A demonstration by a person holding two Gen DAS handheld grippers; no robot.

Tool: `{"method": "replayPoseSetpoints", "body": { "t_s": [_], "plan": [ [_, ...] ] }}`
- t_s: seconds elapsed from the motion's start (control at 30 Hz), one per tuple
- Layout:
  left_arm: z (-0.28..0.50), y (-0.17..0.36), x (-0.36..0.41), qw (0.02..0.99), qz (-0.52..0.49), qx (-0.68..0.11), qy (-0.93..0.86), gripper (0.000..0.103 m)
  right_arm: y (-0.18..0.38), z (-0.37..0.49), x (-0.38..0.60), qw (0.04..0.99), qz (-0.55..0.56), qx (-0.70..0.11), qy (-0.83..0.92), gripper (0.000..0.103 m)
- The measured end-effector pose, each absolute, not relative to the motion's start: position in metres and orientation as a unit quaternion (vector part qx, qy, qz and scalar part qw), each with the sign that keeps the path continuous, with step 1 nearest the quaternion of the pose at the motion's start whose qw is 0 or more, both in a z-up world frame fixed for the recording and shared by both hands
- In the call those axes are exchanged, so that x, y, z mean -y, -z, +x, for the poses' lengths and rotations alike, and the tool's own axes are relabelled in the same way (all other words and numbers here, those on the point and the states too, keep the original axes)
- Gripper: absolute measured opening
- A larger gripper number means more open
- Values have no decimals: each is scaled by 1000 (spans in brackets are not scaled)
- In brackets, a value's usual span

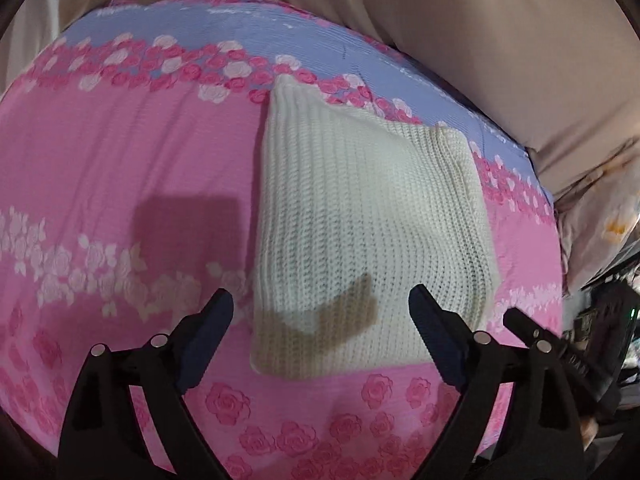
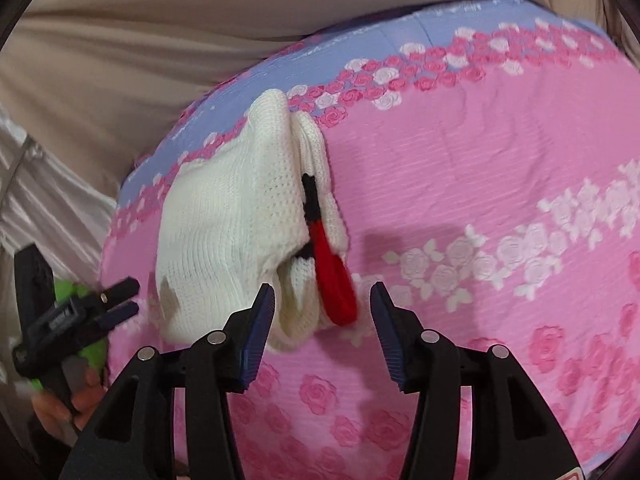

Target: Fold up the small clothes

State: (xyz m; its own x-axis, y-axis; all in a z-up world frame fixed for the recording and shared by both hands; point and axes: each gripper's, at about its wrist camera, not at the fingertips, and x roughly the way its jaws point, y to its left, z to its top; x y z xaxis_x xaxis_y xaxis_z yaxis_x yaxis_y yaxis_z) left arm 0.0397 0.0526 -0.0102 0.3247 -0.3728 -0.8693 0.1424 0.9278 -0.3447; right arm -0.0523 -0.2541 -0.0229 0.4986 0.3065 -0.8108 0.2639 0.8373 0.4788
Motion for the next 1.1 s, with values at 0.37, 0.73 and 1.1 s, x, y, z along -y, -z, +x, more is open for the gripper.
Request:
{"method": "replayPoseSetpoints", "body": {
  "t_s": [0.37, 0.73, 1.1],
  "plan": [
    [71, 25, -42, 810, -76, -566, 131, 88, 34, 16, 215, 802, 260, -536, -32, 18],
    [93, 52, -52, 789, -122, -588, 130, 93, 43, 22, 225, 813, 213, -542, 2, 64],
    [104, 36, -45, 756, -181, -591, 216, 52, 39, 44, 232, 786, 339, -512, -72, 30]
  ]
}}
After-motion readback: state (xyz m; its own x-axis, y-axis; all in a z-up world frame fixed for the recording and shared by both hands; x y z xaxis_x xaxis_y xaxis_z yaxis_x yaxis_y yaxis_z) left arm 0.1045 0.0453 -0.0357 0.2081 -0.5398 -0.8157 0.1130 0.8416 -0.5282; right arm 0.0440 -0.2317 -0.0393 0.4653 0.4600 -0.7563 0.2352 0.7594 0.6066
